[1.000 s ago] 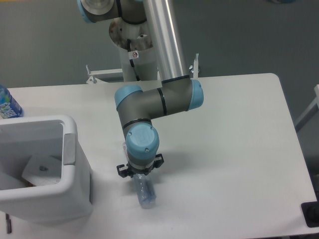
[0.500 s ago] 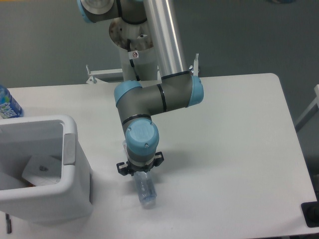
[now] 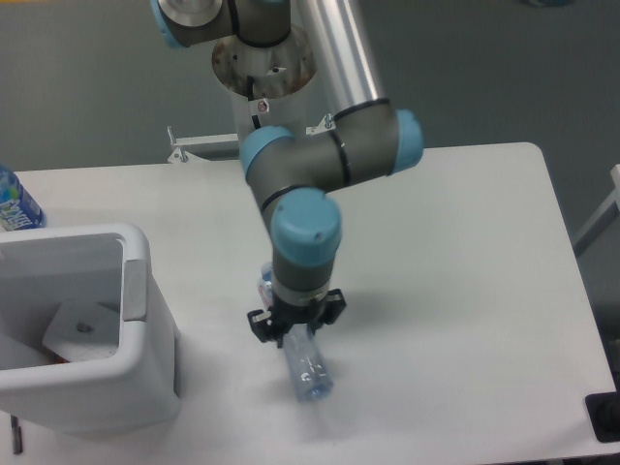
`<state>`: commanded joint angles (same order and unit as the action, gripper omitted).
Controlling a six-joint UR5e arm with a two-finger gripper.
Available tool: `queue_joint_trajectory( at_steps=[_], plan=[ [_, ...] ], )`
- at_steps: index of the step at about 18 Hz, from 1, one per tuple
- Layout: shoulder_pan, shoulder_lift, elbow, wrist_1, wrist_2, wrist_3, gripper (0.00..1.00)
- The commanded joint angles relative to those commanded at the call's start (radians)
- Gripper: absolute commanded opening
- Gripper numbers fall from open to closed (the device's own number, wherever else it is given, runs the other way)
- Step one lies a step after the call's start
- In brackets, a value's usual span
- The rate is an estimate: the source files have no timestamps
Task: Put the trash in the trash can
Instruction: 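Lift the bottle and carry it over the trash bin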
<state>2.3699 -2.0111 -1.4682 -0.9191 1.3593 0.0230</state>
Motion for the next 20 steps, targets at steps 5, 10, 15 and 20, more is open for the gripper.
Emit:
queue_joint_trajectory(
  at_steps=[5,10,15,20],
  plan=[
    [0.035,0.020,0.080,0.141,-0.083,-0.041,0.54],
    [0.040,0.072,0.120,0.259,-0.190,-0.052,0.54],
    [-0.009,0.143,0.154,0.261,-0.220,-0.068,0.54],
    [-0.078,0.190,0.149,0.261,-0.218,-0.071,0.54]
  ],
)
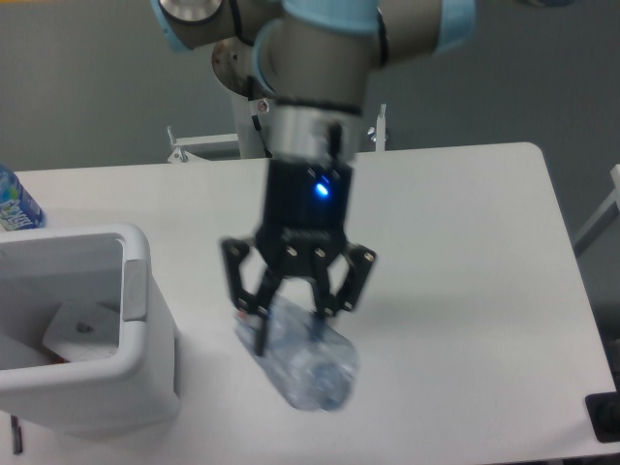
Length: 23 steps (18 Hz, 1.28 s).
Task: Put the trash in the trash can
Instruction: 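Lift the bottle and carry it over the trash bin, then open the gripper to release the bottle into the bin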
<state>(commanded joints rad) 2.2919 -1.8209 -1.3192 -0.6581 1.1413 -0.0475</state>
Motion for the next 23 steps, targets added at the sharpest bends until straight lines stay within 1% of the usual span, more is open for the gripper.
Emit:
queue_joint_trajectory(
  at_steps=[3,7,12,14,16,20,23],
  plan=[
    [-0.060,0.009,-0.020,0.000,0.003,0.000,0.54],
    [-0.110,0.017,-0.029,-0.002,0.003,0.000,0.54],
    [-0.189,0.011,-0.066,-0.003,0.008,0.002,0.54],
    [-0.199,0.008,-0.093,-0.002,0.006,0.005,0.54],
    [-0.230,0.000,-0.113,-0.002,0.008,0.008,0.54],
    [-0.246,-0.001,-0.140,-0.003,0.008,-0.002,0.55],
    [-0.255,0.008,-0.179,-0.003,0.009,-0.002,0.56]
  ],
)
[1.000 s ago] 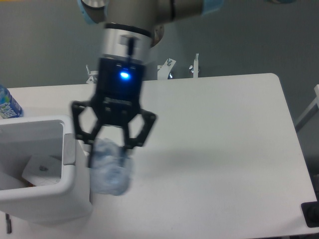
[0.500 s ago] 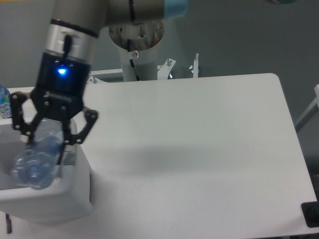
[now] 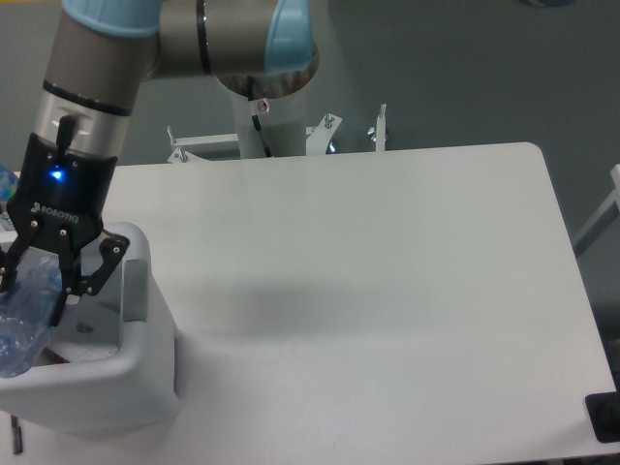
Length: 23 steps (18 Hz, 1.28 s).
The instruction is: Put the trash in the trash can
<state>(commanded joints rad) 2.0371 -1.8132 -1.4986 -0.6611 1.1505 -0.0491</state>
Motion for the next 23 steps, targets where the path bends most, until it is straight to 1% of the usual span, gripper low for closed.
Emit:
queue_joint_trajectory(
  at_steps=[1,2,4,6,8,11,12,14,19,21,22,23],
  plan=[
    [-0.003,0.000,-0.006,0.000,0.000,0.000,0.57],
    [-0.003,-0.001,-0.008,0.000,-0.002,0.002,0.62],
    [-0.003,-0.002,-0.006,0.000,-0.002,0.006,0.90],
    [-0.003,0.005,-0.008,0.000,-0.002,0.005,1.00],
    [-0.003,0.028,-0.009,-0.002,-0.002,0.009,1.00],
    [0.009,0.035,-0.006,-0.003,0.000,0.009,1.00],
    [0.024,0.044,-0.008,-0.003,0.000,0.011,1.00],
    [0.080,0.055,-0.006,-0.003,-0.002,0.014,1.00],
    [0.201,0.054,0.020,-0.005,0.008,0.029,1.00],
    [0.251,0.061,0.038,-0.012,0.047,0.050,1.00],
    [0.261,0.074,0.037,-0.029,0.069,0.098,1.00],
    [0.270,0.086,0.032,-0.063,0.081,0.170,1.00]
  ],
)
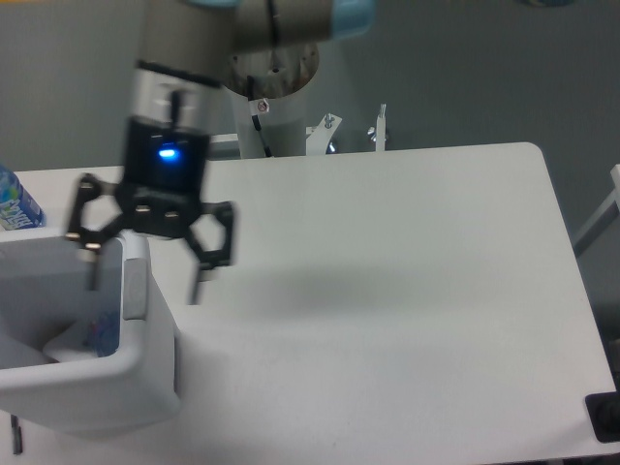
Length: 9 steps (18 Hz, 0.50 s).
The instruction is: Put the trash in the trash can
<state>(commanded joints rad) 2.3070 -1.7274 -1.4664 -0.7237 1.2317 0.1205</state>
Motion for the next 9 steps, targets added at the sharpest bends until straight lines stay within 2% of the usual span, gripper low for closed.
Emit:
queue_joint_trajectory(
  at_steps=[4,7,9],
  plan=[
    [0.072,0.046,0.003,-0.202,0.014,0.265,1.00],
    [0.077,0.055,-0.006,-0.308,0.187,0.480,1.00],
    [0.075,0.055,-0.008,-0.358,0.291,0.553,1.00]
  ],
)
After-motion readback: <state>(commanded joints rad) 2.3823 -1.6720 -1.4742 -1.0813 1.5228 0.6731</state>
